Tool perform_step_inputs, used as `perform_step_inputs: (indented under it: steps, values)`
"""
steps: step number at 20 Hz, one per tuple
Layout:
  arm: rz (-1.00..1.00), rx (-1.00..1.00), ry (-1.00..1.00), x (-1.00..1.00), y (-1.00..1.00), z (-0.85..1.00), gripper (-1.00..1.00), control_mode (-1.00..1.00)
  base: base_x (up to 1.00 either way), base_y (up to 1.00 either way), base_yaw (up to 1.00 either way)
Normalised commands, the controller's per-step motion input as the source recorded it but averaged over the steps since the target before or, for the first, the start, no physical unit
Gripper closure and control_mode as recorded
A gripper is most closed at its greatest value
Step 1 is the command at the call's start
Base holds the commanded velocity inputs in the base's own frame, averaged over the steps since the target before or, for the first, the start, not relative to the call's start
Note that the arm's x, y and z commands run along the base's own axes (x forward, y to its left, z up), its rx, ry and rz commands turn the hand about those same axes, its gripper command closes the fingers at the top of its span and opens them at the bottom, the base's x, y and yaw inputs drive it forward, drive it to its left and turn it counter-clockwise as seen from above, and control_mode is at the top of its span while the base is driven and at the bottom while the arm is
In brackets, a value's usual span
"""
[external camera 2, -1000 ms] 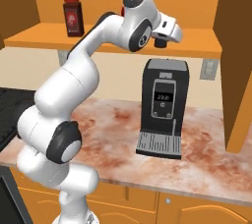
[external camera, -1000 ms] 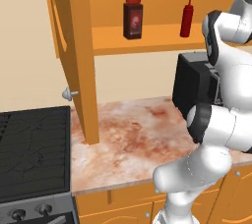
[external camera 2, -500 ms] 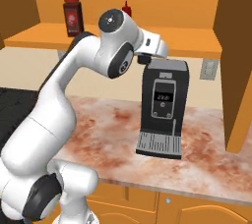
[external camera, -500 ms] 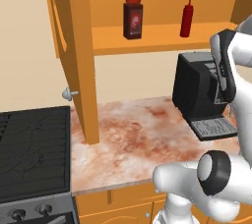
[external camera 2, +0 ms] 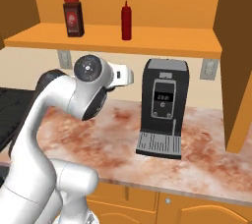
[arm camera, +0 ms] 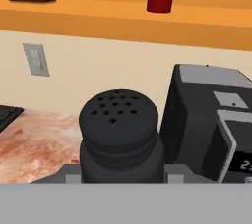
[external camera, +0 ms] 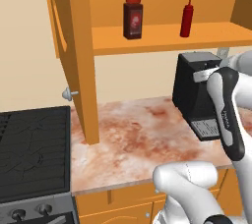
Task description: Collect the paprika, ketchup, and shaker from the cabinet and place them next to the stove.
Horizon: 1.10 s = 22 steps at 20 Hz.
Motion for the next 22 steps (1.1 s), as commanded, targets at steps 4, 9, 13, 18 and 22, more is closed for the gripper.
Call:
perform_step_inputs:
  steps: [4,9,13,18,22]
  values:
    - [0.43,-0.01,0.0,-0.09,1.0,-0.57,1.0,-1.0,0.0,0.0,0.0]
    - [0.43,0.0,0.03,0.09,0.91,-0.43,1.0,-1.0,0.0,0.0,0.0]
    - [0.41,0.0,0.0,0.29,0.82,-0.44,1.0,-1.0,0.0,0.0,0.0]
    - [0.35,0.0,0.0,0.54,0.76,-0.56,1.0,-1.0,0.0,0.0,0.0]
    - [0.27,0.0,0.0,0.62,0.64,-0.56,1.0,-1.0,0.0,0.0,0.0]
